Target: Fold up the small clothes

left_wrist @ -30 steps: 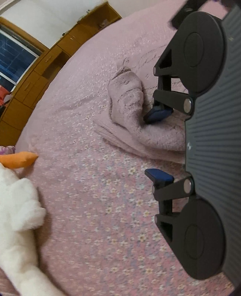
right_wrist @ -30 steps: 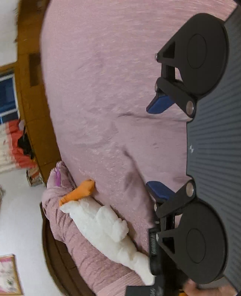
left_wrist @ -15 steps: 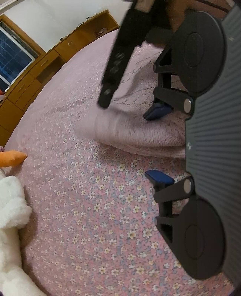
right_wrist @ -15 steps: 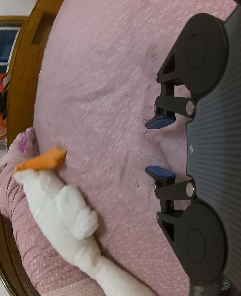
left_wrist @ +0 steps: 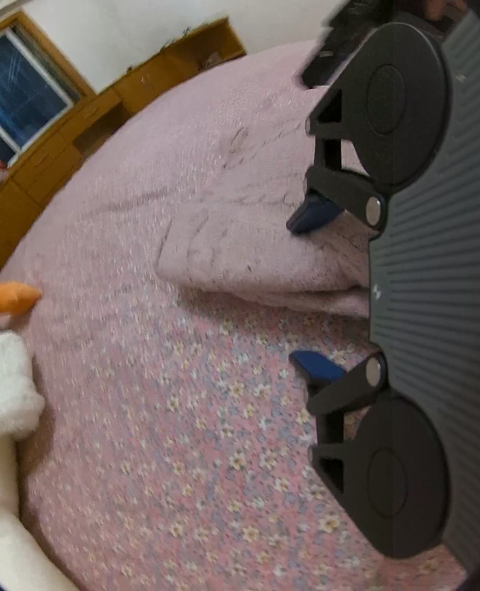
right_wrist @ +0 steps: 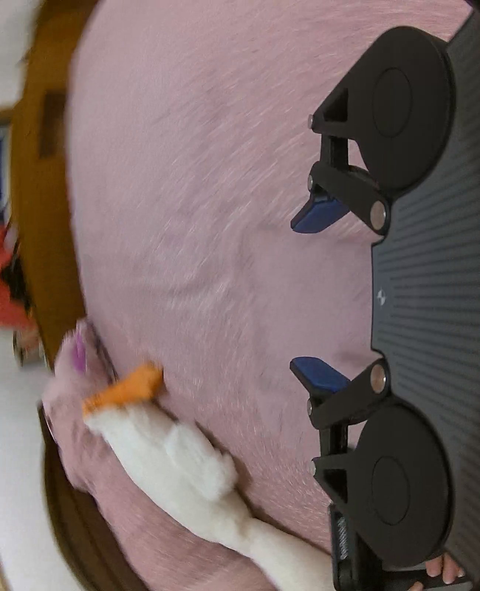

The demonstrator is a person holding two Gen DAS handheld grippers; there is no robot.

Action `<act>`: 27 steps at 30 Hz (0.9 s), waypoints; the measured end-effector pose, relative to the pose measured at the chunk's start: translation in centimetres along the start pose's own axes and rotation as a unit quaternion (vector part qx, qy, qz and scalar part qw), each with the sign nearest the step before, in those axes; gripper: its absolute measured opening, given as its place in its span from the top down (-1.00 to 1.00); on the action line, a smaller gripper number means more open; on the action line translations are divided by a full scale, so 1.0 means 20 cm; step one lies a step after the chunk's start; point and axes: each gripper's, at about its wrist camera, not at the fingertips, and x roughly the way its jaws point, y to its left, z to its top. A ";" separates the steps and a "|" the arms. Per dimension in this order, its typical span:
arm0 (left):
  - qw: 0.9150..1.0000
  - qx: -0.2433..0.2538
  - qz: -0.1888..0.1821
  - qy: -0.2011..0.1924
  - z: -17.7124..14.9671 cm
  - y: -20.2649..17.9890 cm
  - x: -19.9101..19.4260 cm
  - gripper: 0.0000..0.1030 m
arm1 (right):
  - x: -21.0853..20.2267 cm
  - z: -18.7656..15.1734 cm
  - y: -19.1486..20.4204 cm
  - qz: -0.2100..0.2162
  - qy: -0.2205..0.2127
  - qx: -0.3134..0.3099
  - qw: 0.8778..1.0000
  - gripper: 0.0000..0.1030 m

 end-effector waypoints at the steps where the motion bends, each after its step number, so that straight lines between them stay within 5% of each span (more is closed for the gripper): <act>1: 1.000 -0.003 -0.002 0.003 -0.01 0.00 0.00 -0.44 | -0.01 -0.04 -0.07 0.004 0.012 0.025 1.000 -0.56; 5: 0.999 -0.010 -0.022 0.022 -0.02 -0.01 0.02 -0.45 | 0.02 -0.15 -0.27 0.046 0.045 0.132 0.989 -0.56; 11: 0.991 -0.035 -0.100 0.077 -0.05 -0.01 0.10 -0.45 | 0.21 -0.27 -0.33 0.154 0.108 0.261 0.947 -0.62; 15: 0.989 -0.029 -0.117 0.083 -0.07 -0.03 0.13 -0.35 | 0.24 -0.30 -0.21 0.144 0.079 0.221 0.961 -0.79; 20: 0.984 -0.048 -0.143 0.098 -0.07 0.00 0.12 0.05 | 0.22 -0.23 -0.11 0.111 0.075 0.188 0.973 -0.02; 24: 0.974 -0.047 -0.194 0.109 -0.13 -0.08 0.03 0.11 | -0.03 -0.11 -0.09 0.108 0.057 0.135 0.983 0.02; 27: 0.975 -0.013 -0.196 0.107 -0.22 -0.24 -0.04 0.11 | -0.21 -0.07 -0.15 0.096 0.055 0.132 0.985 0.02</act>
